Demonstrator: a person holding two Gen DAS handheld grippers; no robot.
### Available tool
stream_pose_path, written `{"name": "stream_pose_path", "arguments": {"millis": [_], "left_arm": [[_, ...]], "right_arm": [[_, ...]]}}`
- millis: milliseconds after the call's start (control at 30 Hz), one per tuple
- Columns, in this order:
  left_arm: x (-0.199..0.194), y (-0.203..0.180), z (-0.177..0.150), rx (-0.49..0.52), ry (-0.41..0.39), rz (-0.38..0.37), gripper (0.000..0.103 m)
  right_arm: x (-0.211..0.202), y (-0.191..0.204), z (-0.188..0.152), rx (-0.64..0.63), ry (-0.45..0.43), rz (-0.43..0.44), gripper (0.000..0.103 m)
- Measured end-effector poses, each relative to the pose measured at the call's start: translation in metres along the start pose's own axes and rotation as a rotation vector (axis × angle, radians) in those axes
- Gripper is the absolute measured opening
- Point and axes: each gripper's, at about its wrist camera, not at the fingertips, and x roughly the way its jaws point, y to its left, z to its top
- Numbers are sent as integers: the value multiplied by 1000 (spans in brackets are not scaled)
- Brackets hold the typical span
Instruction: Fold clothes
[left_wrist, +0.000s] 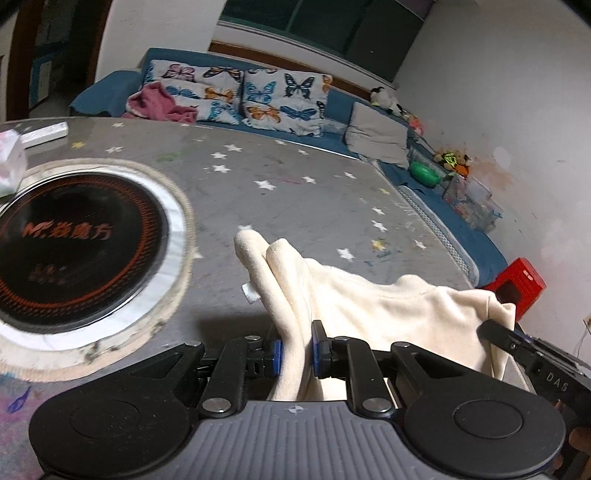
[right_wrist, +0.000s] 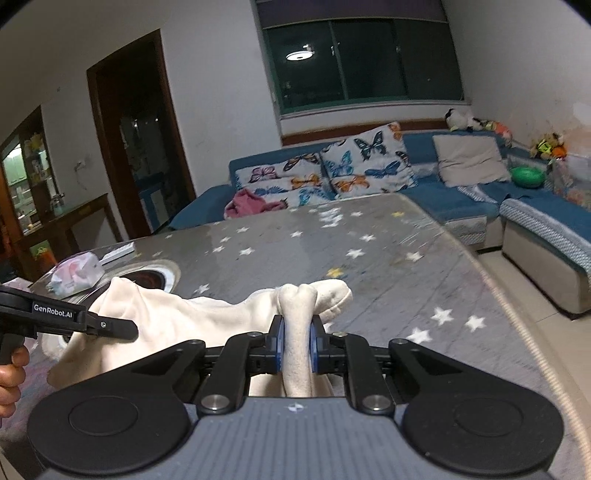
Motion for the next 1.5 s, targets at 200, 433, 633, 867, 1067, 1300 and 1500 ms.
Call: {"name": "stream_pose_path", "arguments": {"millis": [200,433,633,867,1067,1300,1500], "left_arm": [[14,-29,7,44,4,-28,16],[33,-63,16,91,11,-63,16],[53,-87,22,120,30,-85,16],[76,-109,21,152,59,-102,16],[95,-114,15,173,87,-88,16],[107,-111,10,184,114,-65,16],[111,-109,5,199,129,-61,16]], "right_arm": [[-12,-16,9,-3,-30,-56,12],[-22,-38,21,-11,-61,-124,12],[-22,-56,29,-14,-67,-183,12],[-16,-75,31,-8,-59,-239,12],[-3,-95,23,10,-23,-281,12],[19,-109,15,32,20,-295,12],[38,-120,9,42,60,-322,12]]}}
